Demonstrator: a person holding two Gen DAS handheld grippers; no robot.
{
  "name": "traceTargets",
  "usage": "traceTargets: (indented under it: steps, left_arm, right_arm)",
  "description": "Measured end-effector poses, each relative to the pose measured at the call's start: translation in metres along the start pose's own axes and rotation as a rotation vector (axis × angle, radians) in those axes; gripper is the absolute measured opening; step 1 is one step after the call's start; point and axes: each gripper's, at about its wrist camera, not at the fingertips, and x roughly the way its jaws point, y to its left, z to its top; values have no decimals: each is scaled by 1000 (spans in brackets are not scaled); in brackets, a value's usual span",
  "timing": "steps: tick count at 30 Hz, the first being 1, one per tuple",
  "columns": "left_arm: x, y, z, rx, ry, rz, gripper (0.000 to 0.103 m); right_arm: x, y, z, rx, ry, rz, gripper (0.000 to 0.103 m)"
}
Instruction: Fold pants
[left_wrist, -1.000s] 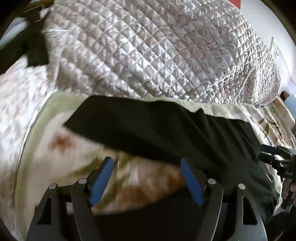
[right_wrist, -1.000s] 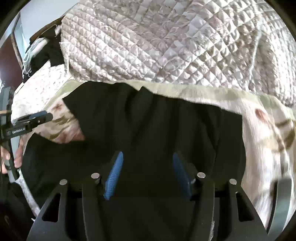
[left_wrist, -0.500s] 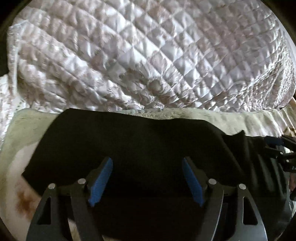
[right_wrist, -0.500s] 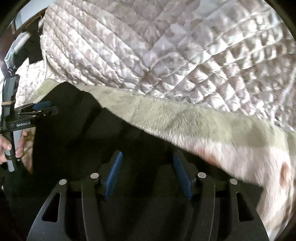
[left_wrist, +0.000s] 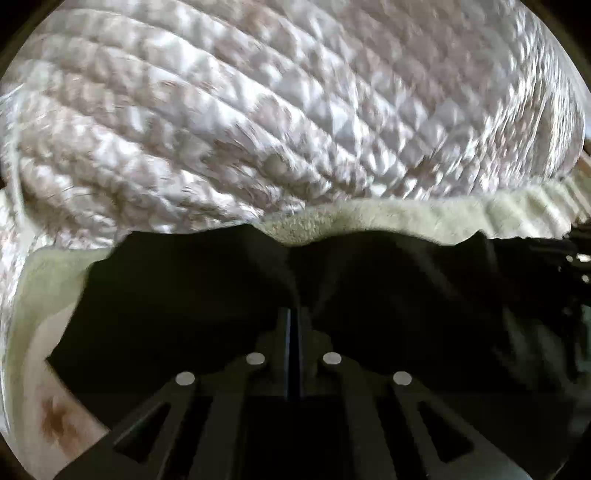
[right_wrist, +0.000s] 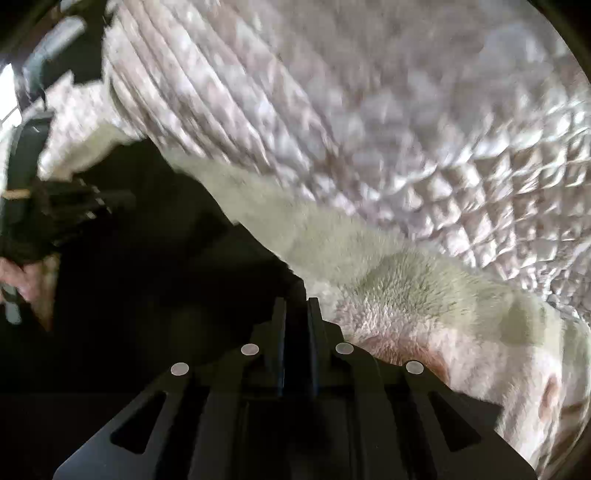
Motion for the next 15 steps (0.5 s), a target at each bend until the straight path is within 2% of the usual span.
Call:
traceTargets:
  steps: [5, 9, 12, 15]
  left_arm:
    - [-83, 17, -18, -62, -98, -39, 4]
    - [-150, 18, -59, -89, -155, -82, 4]
    - [-180, 14, -105, -130, -142, -109, 4]
    - [-192, 12, -150, -170, -81, -117, 4]
  right_arm:
    - [-79, 27, -17, 18, -122, 45, 9]
    - [-143, 63, -61, 40, -177, 87, 9]
    - [-162, 84, -107, 99, -155, 117, 9]
    - [-156, 96, -158, 205, -61, 140, 9]
